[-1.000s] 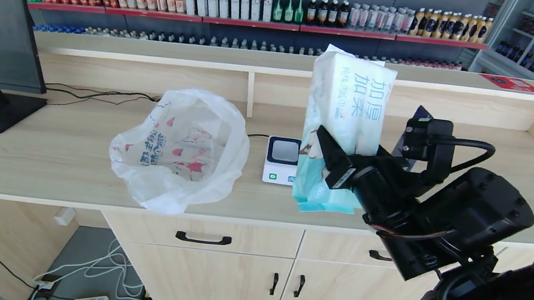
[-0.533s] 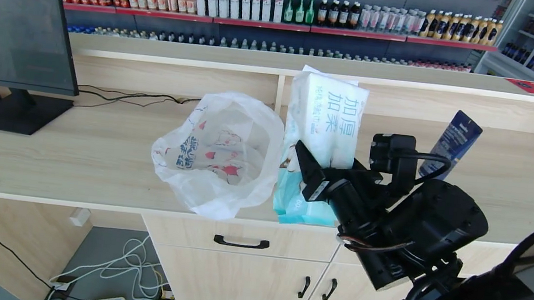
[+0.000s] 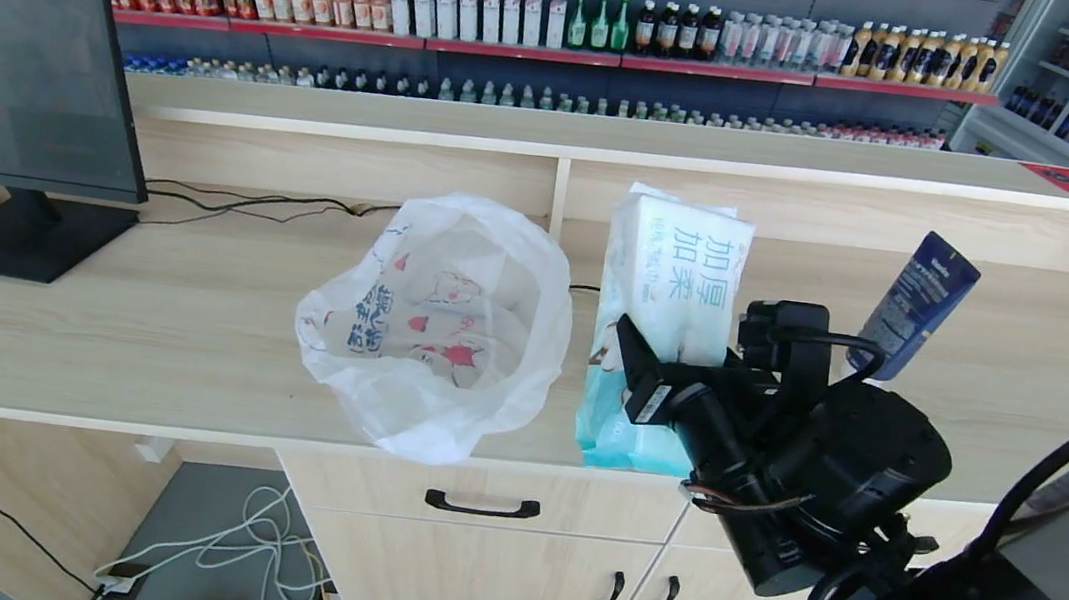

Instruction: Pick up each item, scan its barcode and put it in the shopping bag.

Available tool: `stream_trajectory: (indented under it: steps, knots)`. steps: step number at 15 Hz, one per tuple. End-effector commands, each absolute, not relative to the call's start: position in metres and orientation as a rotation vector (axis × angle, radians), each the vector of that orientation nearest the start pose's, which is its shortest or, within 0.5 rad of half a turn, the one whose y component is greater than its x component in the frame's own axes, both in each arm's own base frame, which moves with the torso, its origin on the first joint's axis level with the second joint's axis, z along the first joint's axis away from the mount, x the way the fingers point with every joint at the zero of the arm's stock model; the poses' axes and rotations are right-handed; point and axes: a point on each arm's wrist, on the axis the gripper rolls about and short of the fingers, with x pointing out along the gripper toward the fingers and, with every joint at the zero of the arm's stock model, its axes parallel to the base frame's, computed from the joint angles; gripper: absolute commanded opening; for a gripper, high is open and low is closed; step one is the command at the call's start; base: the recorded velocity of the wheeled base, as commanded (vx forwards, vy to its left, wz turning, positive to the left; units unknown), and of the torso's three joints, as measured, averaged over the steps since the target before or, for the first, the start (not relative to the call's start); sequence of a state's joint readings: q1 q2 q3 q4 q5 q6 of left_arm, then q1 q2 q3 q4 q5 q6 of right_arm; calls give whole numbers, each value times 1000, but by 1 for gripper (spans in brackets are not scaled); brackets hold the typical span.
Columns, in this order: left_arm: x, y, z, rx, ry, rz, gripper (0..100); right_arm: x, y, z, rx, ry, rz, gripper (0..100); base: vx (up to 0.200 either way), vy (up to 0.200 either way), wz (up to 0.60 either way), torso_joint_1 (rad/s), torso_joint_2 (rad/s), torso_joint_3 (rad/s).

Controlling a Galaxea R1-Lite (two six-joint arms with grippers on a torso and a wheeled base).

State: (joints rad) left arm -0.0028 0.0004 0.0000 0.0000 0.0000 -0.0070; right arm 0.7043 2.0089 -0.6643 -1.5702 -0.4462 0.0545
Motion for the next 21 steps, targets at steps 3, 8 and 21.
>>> stream_trajectory:
  steps: [3, 8, 21]
  knots:
    - [-23, 0, 75, -5, 0, -3, 0, 272, 212, 127, 167, -137, 247, 0, 0, 0, 0, 0, 0, 0]
    - [-23, 0, 75, -6, 0, -3, 0, 291, 203, 117, 162, -54, 194, 0, 0, 0, 0, 0, 0, 0]
    - [-23, 0, 75, -8, 0, -3, 0, 315, 206, 94, 142, -26, 162, 0, 0, 0, 0, 0, 0, 0]
